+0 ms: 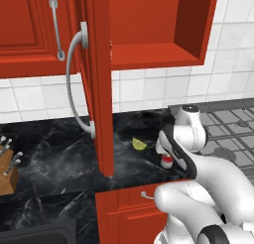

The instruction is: Restock the canned food cabinet by taking the new fresh canned food from the counter and placing it in the cabinet. Then, take the old canned food from the cabinet and place it on the counter.

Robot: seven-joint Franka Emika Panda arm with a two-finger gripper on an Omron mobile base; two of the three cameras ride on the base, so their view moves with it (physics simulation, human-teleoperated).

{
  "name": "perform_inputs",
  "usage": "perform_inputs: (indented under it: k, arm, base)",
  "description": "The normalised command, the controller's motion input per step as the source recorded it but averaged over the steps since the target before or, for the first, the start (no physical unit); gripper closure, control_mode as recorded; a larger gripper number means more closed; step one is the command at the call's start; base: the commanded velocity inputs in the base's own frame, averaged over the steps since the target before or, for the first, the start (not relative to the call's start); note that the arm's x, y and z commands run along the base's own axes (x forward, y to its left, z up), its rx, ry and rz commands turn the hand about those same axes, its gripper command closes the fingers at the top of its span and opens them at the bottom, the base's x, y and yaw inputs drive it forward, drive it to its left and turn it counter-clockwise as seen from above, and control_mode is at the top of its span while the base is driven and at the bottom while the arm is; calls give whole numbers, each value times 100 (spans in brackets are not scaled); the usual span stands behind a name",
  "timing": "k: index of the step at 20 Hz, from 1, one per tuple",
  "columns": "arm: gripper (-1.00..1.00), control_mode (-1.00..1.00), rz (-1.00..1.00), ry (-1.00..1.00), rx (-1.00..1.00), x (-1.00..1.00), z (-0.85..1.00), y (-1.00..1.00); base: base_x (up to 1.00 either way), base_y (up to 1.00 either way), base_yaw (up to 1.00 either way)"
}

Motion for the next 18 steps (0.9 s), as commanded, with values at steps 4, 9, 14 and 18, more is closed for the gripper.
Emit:
perform_inputs:
  k: [4,9,14,18]
  arm:
    - [-100,-100,-7,0,0,45,-24,1]
    - [-100,-100,-4,0,0,37,-19,0]
    - [-100,-100,-1,0,-1,15,-23,0]
    - [-100,-100,0,0,-1,5,-27,0]
  base:
    - [0,0,0]
    - [0,0,0]
    - [0,0,0]
    - [0,0,0]
